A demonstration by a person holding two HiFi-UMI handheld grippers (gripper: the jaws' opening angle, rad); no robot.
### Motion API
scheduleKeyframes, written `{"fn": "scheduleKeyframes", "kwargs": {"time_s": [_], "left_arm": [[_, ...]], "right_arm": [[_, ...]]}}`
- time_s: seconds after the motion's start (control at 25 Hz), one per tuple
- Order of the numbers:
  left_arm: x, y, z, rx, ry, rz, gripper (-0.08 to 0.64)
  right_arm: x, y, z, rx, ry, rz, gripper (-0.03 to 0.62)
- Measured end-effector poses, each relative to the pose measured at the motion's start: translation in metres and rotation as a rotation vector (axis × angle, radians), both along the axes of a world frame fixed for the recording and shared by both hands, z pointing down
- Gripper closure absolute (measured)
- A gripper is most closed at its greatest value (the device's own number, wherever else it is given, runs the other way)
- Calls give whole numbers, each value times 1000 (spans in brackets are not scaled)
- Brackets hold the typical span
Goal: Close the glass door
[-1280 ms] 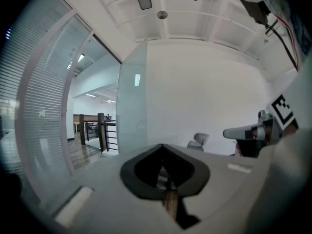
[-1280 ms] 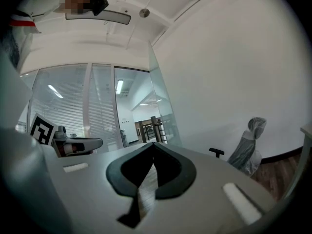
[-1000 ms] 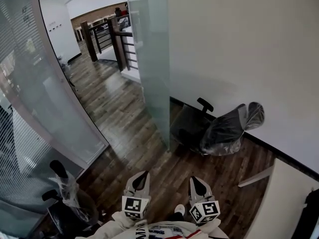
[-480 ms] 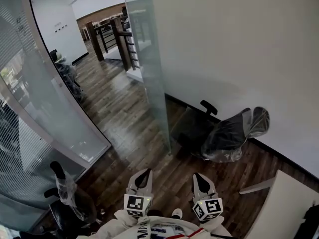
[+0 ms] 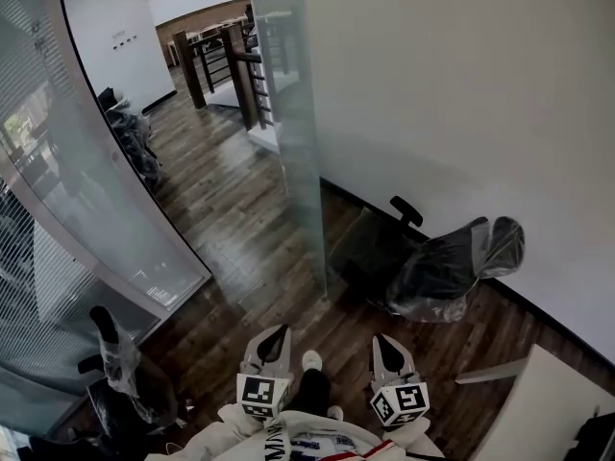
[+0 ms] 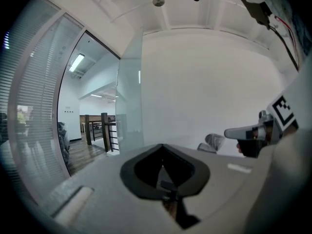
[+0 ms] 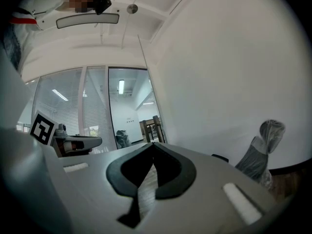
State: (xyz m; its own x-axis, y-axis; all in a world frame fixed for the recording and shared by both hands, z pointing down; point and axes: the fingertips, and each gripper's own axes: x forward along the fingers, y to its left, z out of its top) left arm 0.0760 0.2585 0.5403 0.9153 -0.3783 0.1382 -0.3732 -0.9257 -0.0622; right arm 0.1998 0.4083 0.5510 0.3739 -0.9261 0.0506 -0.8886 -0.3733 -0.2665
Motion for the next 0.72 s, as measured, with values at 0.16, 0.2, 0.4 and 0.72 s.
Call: {"fn": "scheduleKeyframes", "kwargs": {"time_s": [0.16, 0.2, 0.4, 0.72], "left_arm": [[17, -11, 7, -18, 7, 2, 558], [22, -15, 10, -22, 10, 2, 558], [44, -54, 16, -35, 19, -10, 558], [60, -149, 25, -49, 7, -111, 558]], "right_arm": [[15, -8, 8, -23, -6, 7, 585], [20, -12, 10, -29, -10, 7, 585], [43, -57, 14, -51, -1, -27, 584], [75, -165, 15, -66, 0, -131, 584]]}}
